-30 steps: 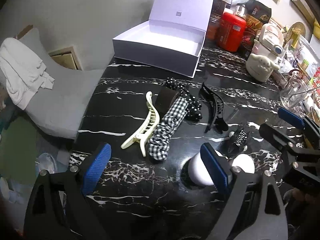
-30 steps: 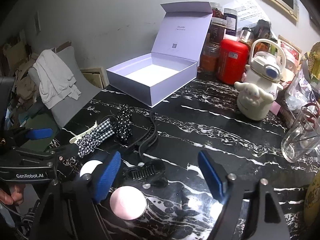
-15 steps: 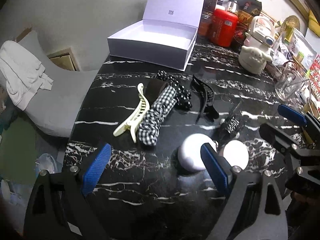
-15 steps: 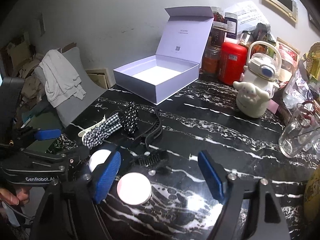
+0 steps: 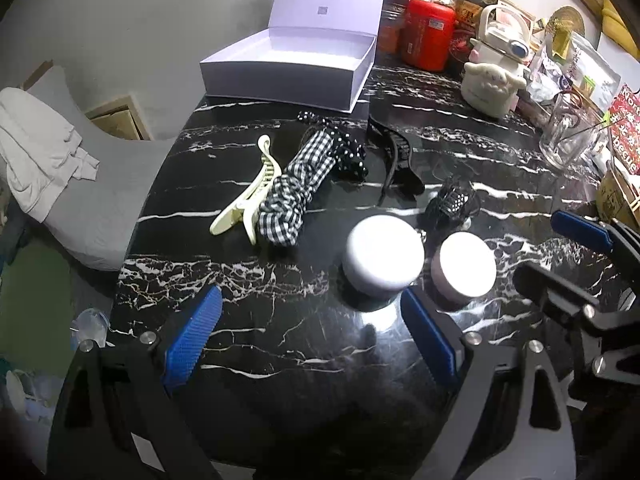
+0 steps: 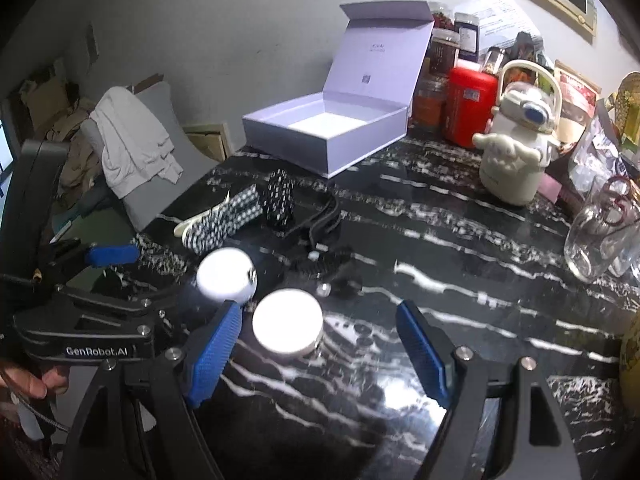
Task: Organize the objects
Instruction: 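Grasp the white round case with the left gripper while the right grasps the pink case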
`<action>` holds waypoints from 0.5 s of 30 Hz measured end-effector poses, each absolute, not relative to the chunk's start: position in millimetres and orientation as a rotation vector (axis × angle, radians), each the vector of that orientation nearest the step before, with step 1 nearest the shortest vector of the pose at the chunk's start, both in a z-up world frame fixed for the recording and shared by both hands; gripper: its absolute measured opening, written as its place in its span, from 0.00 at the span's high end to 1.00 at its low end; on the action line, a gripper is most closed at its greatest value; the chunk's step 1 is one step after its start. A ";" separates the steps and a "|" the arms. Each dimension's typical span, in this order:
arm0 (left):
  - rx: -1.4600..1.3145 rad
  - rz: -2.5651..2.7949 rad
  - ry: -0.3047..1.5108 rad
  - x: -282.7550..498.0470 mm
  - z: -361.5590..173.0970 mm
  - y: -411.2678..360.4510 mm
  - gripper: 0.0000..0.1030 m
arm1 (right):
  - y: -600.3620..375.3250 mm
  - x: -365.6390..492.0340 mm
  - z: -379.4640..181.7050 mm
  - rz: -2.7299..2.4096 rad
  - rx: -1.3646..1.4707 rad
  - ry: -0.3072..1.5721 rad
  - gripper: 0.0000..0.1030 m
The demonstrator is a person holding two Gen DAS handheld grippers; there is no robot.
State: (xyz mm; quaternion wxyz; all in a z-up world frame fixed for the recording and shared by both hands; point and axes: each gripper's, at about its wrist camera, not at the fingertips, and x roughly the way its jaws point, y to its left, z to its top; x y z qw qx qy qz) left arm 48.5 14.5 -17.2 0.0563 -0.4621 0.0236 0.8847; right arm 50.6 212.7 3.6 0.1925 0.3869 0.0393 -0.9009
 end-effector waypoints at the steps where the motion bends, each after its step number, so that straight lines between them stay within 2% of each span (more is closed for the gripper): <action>1: -1.400 2.675 0.064 49.1 -18.8 14.3 0.12 | 212.2 51.6 1.7 -2.523 1.089 0.109 0.22; 8: -1.377 2.607 -0.019 42.7 -26.0 14.8 0.12 | 213.0 46.1 -12.3 -2.458 1.124 0.061 0.22; 11: -1.349 2.597 0.009 38.8 -27.1 19.5 0.12 | 212.1 39.4 -19.2 -2.430 1.151 0.050 0.22; 15: -1.361 2.573 0.063 30.1 -30.8 26.3 0.14 | 208.6 28.6 -28.7 -2.380 1.191 0.047 0.30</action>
